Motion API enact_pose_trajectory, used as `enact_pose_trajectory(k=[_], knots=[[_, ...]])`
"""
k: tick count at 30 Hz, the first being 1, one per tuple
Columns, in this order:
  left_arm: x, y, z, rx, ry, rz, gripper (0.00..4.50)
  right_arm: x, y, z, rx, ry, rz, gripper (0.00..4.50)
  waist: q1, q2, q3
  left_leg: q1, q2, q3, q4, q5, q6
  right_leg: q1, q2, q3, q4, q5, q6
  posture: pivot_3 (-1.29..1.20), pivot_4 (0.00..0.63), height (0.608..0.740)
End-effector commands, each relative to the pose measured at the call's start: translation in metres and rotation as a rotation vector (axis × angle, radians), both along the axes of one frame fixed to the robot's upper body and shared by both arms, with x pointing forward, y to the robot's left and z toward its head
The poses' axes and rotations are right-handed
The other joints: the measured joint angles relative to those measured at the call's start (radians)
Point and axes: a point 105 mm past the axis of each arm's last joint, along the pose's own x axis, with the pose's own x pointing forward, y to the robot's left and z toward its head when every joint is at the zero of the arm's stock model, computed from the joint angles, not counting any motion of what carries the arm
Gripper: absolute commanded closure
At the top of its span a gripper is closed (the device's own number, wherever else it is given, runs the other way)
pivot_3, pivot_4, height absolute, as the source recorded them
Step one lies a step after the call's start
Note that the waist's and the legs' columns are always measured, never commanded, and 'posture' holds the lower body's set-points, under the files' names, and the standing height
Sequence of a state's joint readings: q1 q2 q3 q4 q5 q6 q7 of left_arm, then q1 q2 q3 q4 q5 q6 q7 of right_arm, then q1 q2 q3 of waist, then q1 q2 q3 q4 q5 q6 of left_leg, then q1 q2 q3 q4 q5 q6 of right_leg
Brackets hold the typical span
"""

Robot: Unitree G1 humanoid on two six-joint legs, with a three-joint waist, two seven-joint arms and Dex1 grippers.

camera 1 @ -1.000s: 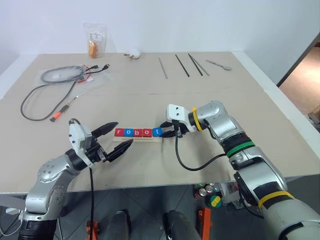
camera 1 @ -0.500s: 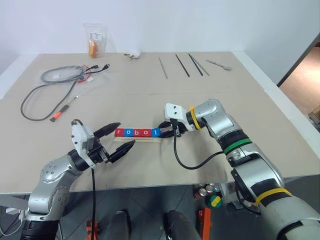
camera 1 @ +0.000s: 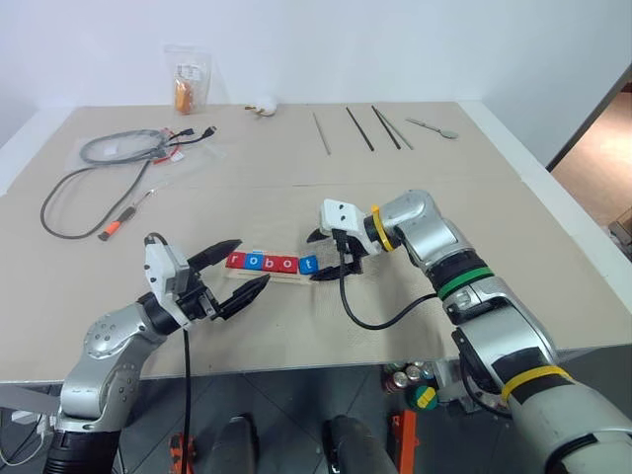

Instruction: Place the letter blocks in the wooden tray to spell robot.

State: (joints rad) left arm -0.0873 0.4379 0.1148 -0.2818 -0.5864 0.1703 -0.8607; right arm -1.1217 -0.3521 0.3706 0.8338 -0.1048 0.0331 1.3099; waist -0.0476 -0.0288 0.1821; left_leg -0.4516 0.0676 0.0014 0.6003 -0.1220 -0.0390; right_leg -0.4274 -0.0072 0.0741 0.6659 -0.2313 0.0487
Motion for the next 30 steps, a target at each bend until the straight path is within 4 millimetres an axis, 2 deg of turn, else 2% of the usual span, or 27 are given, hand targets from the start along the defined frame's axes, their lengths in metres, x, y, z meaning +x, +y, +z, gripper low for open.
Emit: enact_pose_trajectory(k=[1, 5, 8, 13, 21, 22, 30], knots=[[0.0, -0.001, 0.007, -0.002, -0.043, -0.001, 0.0, 0.01, -0.002, 0.03, 0.069, -0.052, -0.029, 0.06, 0.0, 0.0, 0.0, 0.0, 0.0, 0.0, 0.0, 0.0, 0.0, 0.0, 0.0, 0.0, 0.0, 0.0, 0.0, 0.0, 0.15, 0.74], [0.0, -0.001, 0.007, -0.006, -0.044, 0.003, 0.0, 0.017, -0.011, 0.045, 0.137, -0.056, -0.084, 0.06, 0.0, 0.0, 0.0, 0.0, 0.0, 0.0, 0.0, 0.0, 0.0, 0.0, 0.0, 0.0, 0.0, 0.0, 0.0, 0.0, 0.15, 0.74], [0.001, 0.0, 0.007, -0.007, -0.045, 0.006, 0.0, 0.02, -0.017, 0.048, 0.18, -0.054, -0.122, 0.06, 0.0, 0.0, 0.0, 0.0, 0.0, 0.0, -0.001, 0.0, 0.0, 0.0, 0.0, 0.0, 0.0, -0.001, 0.0, 0.0, 0.15, 0.74], [0.001, 0.001, 0.007, -0.005, -0.043, 0.005, 0.0, 0.008, -0.018, 0.042, 0.22, -0.018, -0.082, 1.55, 0.0, 0.0, 0.0, 0.0, 0.0, 0.0, -0.001, 0.0, 0.0, 0.0, 0.0, 0.0, 0.0, -0.001, 0.0, 0.0, 0.15, 0.74], [0.003, 0.0, 0.009, 0.0, -0.042, -0.009, 0.0, -0.012, -0.014, 0.028, 0.239, 0.038, -0.049, 4.33, 0.0, 0.0, 0.0, 0.0, 0.0, 0.0, -0.001, 0.0, 0.0, 0.0, 0.0, 0.0, 0.0, -0.001, 0.0, 0.0, 0.15, 0.74], [0.003, 0.0, 0.009, 0.0, -0.042, -0.01, 0.0, -0.013, -0.015, 0.026, 0.238, 0.042, -0.055, 4.44, 0.0, 0.0, 0.0, 0.0, 0.0, 0.0, -0.001, 0.0, 0.0, 0.0, 0.0, 0.0, 0.0, -0.001, 0.0, 0.0, 0.15, 0.74], [0.004, -0.002, 0.011, 0.005, -0.047, -0.021, 0.0, -0.008, -0.021, 0.01, 0.171, 0.033, -0.109, 4.44, 0.0, 0.0, 0.0, 0.0, 0.0, 0.0, -0.001, 0.0, 0.0, 0.0, 0.0, 0.0, 0.0, -0.001, 0.0, 0.0, 0.15, 0.74]])
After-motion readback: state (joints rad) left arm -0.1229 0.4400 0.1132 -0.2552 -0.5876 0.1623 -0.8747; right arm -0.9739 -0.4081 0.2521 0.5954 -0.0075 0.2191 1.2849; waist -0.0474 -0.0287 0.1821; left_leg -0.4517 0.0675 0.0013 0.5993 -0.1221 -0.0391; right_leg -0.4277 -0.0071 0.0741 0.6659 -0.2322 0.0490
